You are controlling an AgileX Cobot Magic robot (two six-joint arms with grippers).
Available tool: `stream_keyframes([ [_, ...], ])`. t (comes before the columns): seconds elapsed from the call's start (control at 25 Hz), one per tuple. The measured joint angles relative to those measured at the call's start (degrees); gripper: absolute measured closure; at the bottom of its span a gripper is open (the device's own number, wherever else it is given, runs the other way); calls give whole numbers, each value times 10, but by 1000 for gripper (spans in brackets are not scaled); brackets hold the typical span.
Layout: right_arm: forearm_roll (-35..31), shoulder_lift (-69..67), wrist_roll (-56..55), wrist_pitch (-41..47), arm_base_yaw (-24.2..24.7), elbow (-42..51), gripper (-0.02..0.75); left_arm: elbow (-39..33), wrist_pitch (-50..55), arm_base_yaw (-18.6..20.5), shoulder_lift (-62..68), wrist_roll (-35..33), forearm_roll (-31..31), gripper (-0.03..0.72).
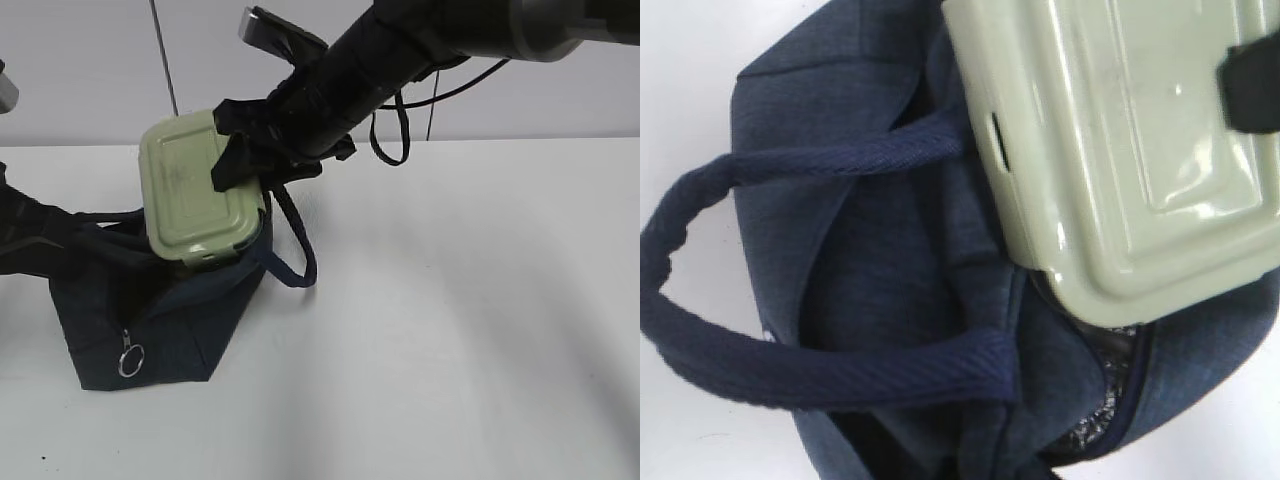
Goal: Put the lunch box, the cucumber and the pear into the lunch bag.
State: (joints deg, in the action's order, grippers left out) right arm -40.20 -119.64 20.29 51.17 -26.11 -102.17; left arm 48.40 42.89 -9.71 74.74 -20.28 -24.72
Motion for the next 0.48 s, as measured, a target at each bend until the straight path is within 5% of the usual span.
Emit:
stream_keyframes([
  [0.48, -14, 36, 30, 40, 1, -66, 414, 0, 0, -1, -1, 0, 0, 704],
])
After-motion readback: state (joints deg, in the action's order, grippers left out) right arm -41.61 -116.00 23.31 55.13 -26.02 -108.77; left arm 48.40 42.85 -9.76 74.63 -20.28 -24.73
